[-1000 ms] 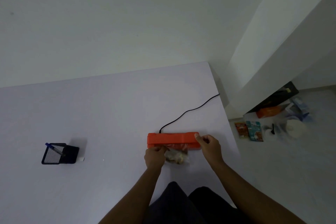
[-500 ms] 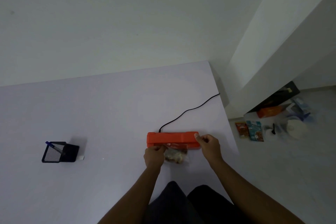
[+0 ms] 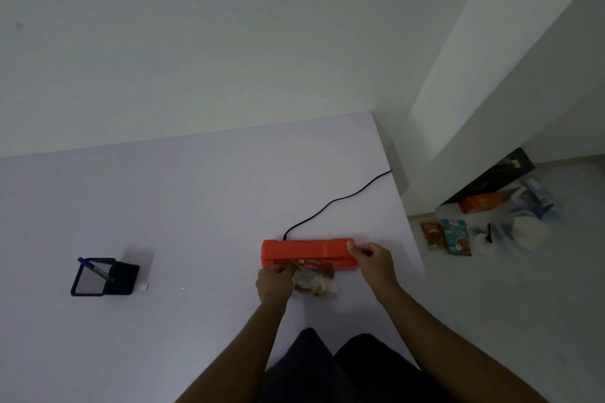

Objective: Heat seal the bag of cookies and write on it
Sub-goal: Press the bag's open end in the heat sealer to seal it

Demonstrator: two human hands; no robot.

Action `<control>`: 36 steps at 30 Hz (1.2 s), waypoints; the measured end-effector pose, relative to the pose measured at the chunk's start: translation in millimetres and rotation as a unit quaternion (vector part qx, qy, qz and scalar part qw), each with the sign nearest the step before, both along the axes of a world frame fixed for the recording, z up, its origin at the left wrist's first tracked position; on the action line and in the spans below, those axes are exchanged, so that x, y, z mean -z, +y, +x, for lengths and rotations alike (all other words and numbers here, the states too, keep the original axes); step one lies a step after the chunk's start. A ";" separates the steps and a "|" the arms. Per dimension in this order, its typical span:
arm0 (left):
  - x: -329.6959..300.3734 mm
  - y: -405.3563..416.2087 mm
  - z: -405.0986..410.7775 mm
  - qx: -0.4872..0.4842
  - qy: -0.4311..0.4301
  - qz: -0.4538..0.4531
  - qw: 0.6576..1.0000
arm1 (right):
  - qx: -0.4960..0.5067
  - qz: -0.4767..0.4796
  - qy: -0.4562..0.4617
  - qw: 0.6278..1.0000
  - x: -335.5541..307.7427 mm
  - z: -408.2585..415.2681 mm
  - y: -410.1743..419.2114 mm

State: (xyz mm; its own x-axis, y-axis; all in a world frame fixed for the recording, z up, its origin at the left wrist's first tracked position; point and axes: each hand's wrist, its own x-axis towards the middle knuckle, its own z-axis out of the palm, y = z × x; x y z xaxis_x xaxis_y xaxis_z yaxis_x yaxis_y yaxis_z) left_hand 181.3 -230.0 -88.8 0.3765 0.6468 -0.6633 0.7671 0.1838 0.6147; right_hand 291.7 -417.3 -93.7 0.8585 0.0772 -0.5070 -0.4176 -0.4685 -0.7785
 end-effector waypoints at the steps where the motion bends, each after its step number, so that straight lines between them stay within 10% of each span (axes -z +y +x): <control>1: 0.0 0.0 0.2 0.001 0.000 0.001 1.000 | 0.000 0.002 0.001 1.000 0.0 0.0 -0.2; 36: -0.7 0.9 -0.1 0.004 0.004 0.001 1.000 | 0.009 0.042 0.025 0.999 -18.9 -5.8 -1.0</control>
State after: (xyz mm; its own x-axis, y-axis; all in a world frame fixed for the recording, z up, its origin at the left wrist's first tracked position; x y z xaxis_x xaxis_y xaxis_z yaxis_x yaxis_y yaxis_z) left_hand 181.3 -229.1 -88.1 0.3761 0.6448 -0.6655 0.7735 0.1769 0.6086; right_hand 285.9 -418.2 -74.8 0.8341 0.1065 -0.5412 -0.4641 -0.3947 -0.7930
